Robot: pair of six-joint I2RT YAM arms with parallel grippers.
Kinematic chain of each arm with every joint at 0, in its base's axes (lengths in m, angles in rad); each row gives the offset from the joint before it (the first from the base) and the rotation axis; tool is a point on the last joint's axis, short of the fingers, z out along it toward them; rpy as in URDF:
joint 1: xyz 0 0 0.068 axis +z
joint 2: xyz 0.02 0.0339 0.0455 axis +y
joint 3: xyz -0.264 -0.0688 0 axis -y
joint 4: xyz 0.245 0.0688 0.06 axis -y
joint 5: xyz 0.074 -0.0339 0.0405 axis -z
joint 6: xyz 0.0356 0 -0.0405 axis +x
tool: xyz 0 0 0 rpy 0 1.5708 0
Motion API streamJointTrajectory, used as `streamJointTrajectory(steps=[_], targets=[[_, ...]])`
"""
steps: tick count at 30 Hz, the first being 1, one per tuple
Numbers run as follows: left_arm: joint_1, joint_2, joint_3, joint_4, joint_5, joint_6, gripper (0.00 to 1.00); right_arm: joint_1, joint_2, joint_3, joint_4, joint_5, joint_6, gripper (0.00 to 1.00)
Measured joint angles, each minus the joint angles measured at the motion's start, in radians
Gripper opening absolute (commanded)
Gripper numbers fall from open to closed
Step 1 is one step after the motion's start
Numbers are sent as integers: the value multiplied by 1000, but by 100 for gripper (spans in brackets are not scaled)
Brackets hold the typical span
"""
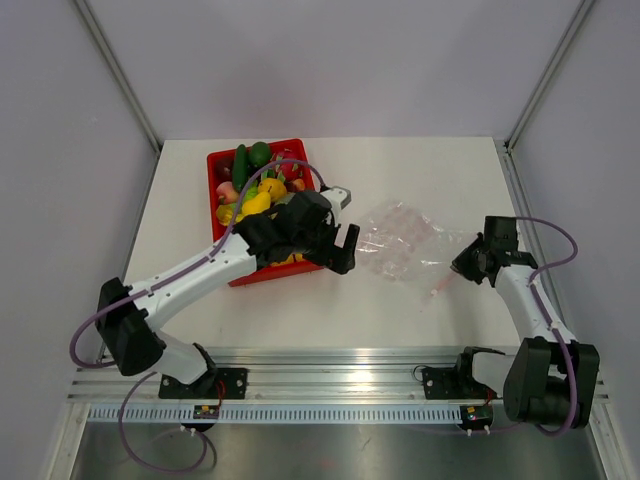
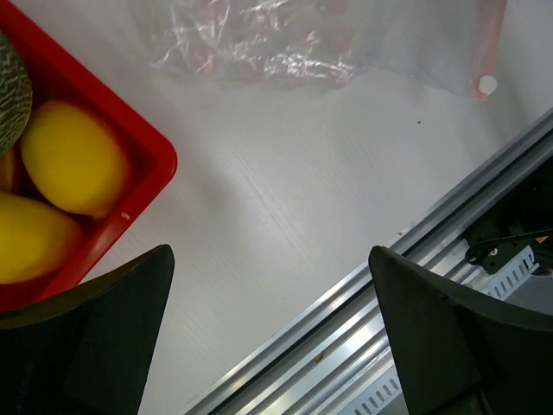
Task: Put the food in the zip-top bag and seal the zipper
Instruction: Pick up the zipper food storage bag at the center of the board.
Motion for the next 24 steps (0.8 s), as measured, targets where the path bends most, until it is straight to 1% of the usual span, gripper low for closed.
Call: streamJointTrajectory(steps=[2, 4, 9, 11, 16, 20, 24], targets=[[-2, 45, 46, 9, 29, 1, 98, 6, -18, 15, -2, -31, 0, 0], [-9, 83, 95, 7, 62, -2, 93, 21, -53, 39, -7, -53, 6, 0], [-45, 207, 282, 40, 145, -14, 91, 100, -160, 117, -36, -101, 59, 0], [-69, 243, 328, 69, 171, -22, 90, 135, -188, 140, -40, -116, 84, 0], [-124, 294, 357, 106, 187, -44, 89, 204, -205, 163, -53, -143, 144, 0], [-132, 340, 373, 121, 185, -59, 82, 241, -204, 164, -56, -154, 182, 0], [-131, 378, 390, 128, 172, -66, 79, 257, -204, 169, -57, -169, 204, 0]])
